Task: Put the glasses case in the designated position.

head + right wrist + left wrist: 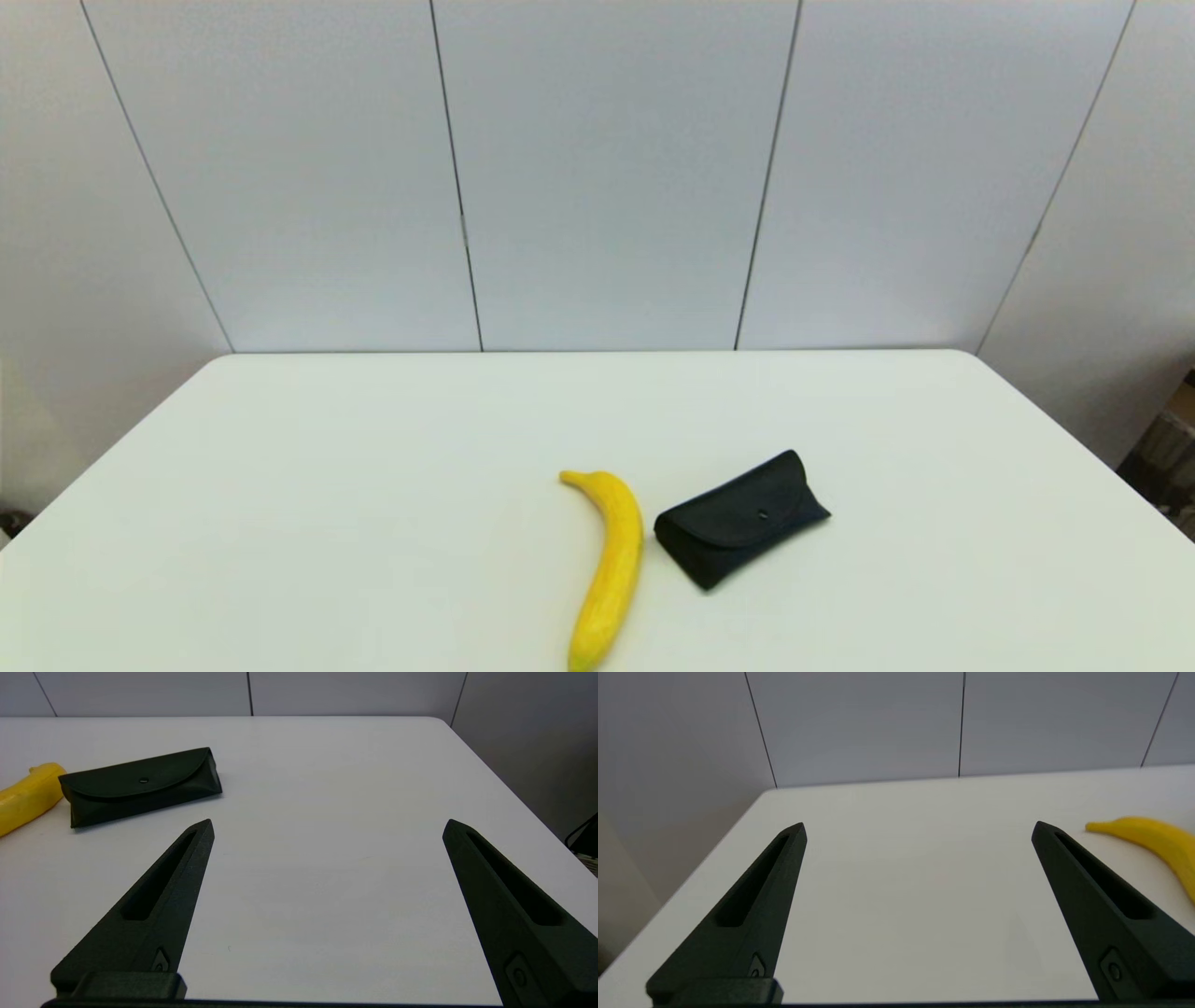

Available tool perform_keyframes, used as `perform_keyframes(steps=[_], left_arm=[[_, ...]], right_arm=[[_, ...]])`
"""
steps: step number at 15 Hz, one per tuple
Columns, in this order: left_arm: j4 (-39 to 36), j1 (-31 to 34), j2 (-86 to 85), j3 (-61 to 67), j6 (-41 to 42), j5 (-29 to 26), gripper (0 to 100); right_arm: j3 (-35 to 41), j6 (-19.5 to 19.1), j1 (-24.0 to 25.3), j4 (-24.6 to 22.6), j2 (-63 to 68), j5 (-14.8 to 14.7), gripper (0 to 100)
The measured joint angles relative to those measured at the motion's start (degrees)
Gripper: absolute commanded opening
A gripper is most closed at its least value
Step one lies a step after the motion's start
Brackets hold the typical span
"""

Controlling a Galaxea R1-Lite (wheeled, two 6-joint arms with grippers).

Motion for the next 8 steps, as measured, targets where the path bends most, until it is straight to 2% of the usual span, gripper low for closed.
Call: perform_keyframes(steps=[8], left_arm=[[0.4, 0.0, 0.0, 4.6, 0.3, 0.3, 100]], right_arm=[[0.0, 0.0, 0.0, 0.0, 0.0, 0.0, 100]])
